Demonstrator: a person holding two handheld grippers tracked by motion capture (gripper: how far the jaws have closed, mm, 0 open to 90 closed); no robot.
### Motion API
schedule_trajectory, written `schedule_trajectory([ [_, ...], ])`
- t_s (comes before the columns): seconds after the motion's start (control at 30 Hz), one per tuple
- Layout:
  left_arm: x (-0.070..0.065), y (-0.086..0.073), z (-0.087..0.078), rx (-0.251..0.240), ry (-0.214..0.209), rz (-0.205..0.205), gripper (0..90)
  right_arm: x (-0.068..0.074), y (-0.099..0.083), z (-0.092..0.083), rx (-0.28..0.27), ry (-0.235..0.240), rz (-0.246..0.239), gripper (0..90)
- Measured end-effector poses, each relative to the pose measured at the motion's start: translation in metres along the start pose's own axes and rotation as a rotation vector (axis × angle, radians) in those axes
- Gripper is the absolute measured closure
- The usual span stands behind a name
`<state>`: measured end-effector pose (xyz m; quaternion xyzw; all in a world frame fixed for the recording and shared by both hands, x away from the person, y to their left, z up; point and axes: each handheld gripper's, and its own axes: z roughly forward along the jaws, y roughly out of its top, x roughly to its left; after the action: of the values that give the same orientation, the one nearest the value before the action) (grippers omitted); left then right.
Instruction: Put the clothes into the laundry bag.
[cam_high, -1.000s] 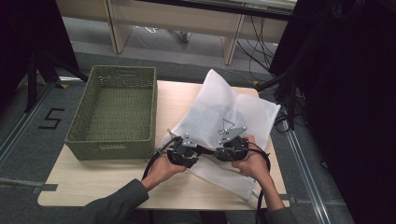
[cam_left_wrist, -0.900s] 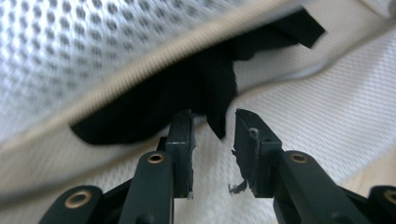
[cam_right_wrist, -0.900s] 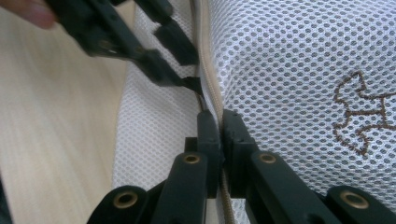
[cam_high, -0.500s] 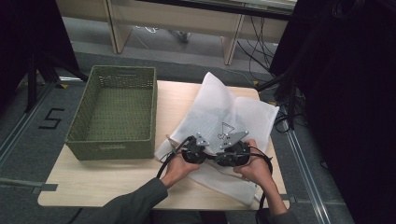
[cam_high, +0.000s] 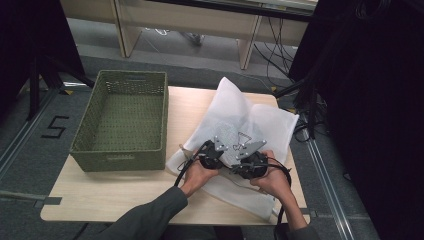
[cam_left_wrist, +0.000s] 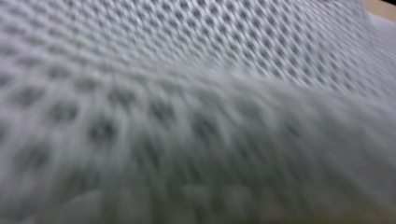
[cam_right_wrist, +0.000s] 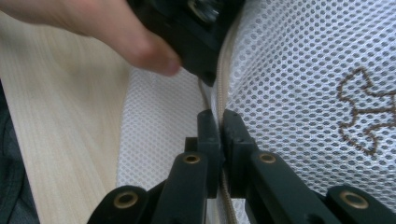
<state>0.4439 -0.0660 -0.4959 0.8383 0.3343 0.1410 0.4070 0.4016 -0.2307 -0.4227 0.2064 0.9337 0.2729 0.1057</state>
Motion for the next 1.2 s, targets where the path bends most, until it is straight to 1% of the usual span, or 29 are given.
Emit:
schedule_trajectory([
  [0.07,-0.001,-0.006,-0.008,0.022,-0.022,0.021,77.5,0.000,0.000,0.002,0.004,0.003,-0.002,88.2],
  [0.1,0.001,-0.011,-0.016,0.042,-0.044,0.027,73.8,0.000,-0.001,0.004,0.009,0.004,0.002,88.1],
  [0.13,0.001,-0.014,-0.021,0.051,-0.049,0.025,70.9,-0.001,-0.001,0.004,0.010,0.000,-0.001,88.1],
  [0.17,0.001,-0.014,-0.021,0.051,-0.049,0.025,67.7,-0.001,-0.001,0.004,0.010,0.000,-0.001,88.1],
  [0.2,0.005,-0.020,-0.031,0.060,-0.038,0.031,65.1,0.000,-0.001,0.005,0.011,0.002,0.006,88.1],
  [0.3,0.011,-0.028,-0.043,0.080,-0.013,0.028,59.0,0.000,-0.001,0.006,0.012,0.005,0.002,88.1],
  [0.37,0.016,-0.032,-0.049,0.086,-0.006,0.004,55.3,0.000,-0.001,0.007,0.016,-0.001,-0.002,88.0],
  [0.43,0.019,-0.034,-0.051,0.097,-0.001,-0.006,53.7,0.000,-0.001,0.007,0.015,-0.001,-0.004,88.0],
  [0.5,0.021,-0.034,-0.048,0.098,-0.006,-0.026,53.5,0.000,-0.001,0.006,0.015,-0.001,0.001,88.0],
  [0.57,0.021,-0.032,-0.041,0.103,-0.010,-0.031,55.6,0.000,0.000,0.006,0.016,-0.001,0.001,88.0],
  [0.63,0.021,-0.029,-0.032,0.115,-0.002,-0.025,63.5,0.000,0.000,0.006,0.018,0.000,0.000,88.0],
  [0.67,0.022,-0.027,-0.027,0.115,0.011,-0.028,68.0,0.000,0.000,0.006,0.015,0.002,0.001,88.0],
  [0.7,0.022,-0.027,-0.027,0.115,0.011,-0.028,72.8,0.000,0.000,0.006,0.015,0.002,0.001,88.0],
  [0.73,0.025,-0.025,-0.019,0.114,0.045,-0.016,78.3,0.000,-0.001,0.006,0.013,0.004,0.001,88.1],
  [0.77,0.028,-0.024,-0.015,0.105,0.063,-0.024,82.9,0.000,-0.001,0.005,0.013,0.005,-0.001,88.1],
  [0.8,0.029,-0.023,-0.012,0.089,0.080,-0.042,85.9,0.000,-0.001,0.005,0.015,0.008,-0.002,88.1],
  [0.83,0.030,-0.021,-0.009,0.073,0.100,-0.049,88.0,0.000,-0.001,0.006,0.018,0.009,-0.004,88.1],
  [0.87,0.030,-0.020,-0.006,0.056,0.123,-0.048,89.3,0.000,0.000,0.006,0.022,0.010,0.003,88.1],
  [0.9,0.030,-0.020,-0.006,0.056,0.123,-0.048,89.4,0.000,0.000,0.006,0.022,0.010,0.003,88.1],
  [0.93,0.028,-0.017,-0.001,0.020,0.175,-0.036,89.5,0.001,0.000,0.007,0.021,0.014,-0.007,88.2],
  [0.97,0.026,-0.015,0.000,0.001,0.196,-0.029,89.5,0.001,0.001,0.007,0.029,0.015,-0.005,88.2],
  [1.0,0.026,-0.013,0.001,-0.007,0.199,-0.042,89.5,0.001,0.001,0.008,0.028,0.018,-0.012,88.2],
  [1.03,0.026,-0.013,0.001,-0.007,0.199,-0.042,89.4,0.002,0.000,0.008,0.029,0.021,-0.008,88.2],
  [1.07,0.027,-0.011,0.003,-0.005,0.184,-0.057,89.2,0.001,0.000,0.009,0.029,0.024,-0.010,88.1],
  [1.1,0.027,-0.011,0.003,-0.005,0.184,-0.057,88.3,0.001,0.000,0.009,0.029,0.024,-0.010,88.1],
  [1.13,0.028,-0.013,0.004,0.020,0.164,-0.045,86.3,0.001,-0.001,0.010,0.028,0.025,-0.011,88.1],
  [1.17,0.028,-0.013,0.004,0.020,0.164,-0.045,83.9,0.002,-0.001,0.010,0.035,0.029,-0.001,88.1],
  [1.2,0.029,-0.018,0.002,0.039,0.134,-0.040,82.1,0.002,-0.001,0.011,0.037,0.026,-0.008,88.1],
])
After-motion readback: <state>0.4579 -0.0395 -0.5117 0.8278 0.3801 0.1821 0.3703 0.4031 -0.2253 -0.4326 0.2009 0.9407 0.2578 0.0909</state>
